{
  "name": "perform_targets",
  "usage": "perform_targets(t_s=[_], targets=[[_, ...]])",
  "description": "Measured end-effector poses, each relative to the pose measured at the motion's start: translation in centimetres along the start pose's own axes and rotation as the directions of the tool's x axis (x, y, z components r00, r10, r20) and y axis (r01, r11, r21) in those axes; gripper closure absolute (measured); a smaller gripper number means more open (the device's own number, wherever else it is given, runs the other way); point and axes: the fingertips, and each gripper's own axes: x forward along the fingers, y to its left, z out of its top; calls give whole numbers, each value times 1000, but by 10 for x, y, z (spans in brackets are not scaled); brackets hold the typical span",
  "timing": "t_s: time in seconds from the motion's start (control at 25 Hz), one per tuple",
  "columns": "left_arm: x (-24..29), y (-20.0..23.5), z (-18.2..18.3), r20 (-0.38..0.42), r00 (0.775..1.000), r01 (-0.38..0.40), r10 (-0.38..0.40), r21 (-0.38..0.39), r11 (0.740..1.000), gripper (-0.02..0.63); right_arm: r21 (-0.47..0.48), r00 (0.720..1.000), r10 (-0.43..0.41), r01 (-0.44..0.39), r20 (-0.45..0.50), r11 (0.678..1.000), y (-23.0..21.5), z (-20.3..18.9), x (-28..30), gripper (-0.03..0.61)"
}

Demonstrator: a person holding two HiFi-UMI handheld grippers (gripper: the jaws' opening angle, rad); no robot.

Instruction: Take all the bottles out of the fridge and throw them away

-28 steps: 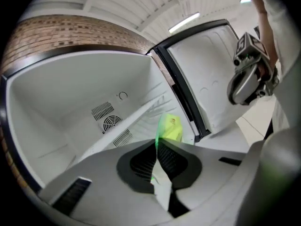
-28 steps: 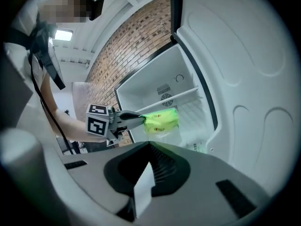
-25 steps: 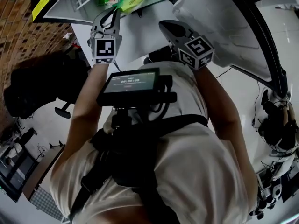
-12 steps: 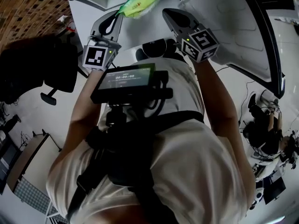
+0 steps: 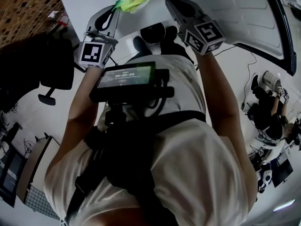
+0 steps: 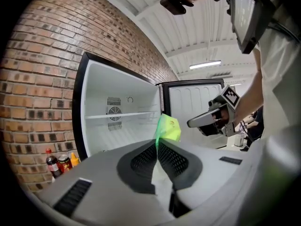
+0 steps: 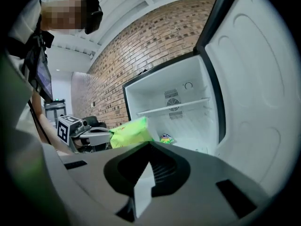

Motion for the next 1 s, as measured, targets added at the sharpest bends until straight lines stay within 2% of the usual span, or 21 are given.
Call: perform_targets(t_s=[0.24, 0.44, 0.6, 0.76, 0.88, 1.0], targets=[[-6, -8, -14, -14, 1000, -5, 5, -8, 1000, 603, 3, 999, 43, -43, -7, 999, 11, -7, 0, 566], [-16, -30, -26, -73, 997, -38, 37, -12, 999, 603, 47, 992, 126, -126, 3, 991, 32, -24, -12, 566], [-14, -77, -20, -102, 992, -82, 79, -20, 996, 603, 47, 979, 202, -202, 16, 978, 33, -38, -56, 566], [-17, -131, -27, -148, 984, -102, 98, -21, 995, 603, 109, 970, 242, -242, 16, 964, 16, -74, -104, 566], [-34, -161, -61, -210, 973, -94, 92, -2, 996, 603, 139, 966, 259, -255, -7, 957, 8, -101, -121, 566], [-43, -186, -91, -290, 954, -80, 69, -26, 996, 603, 160, 960, 279, -270, -33, 949, 13, -117, -129, 566]])
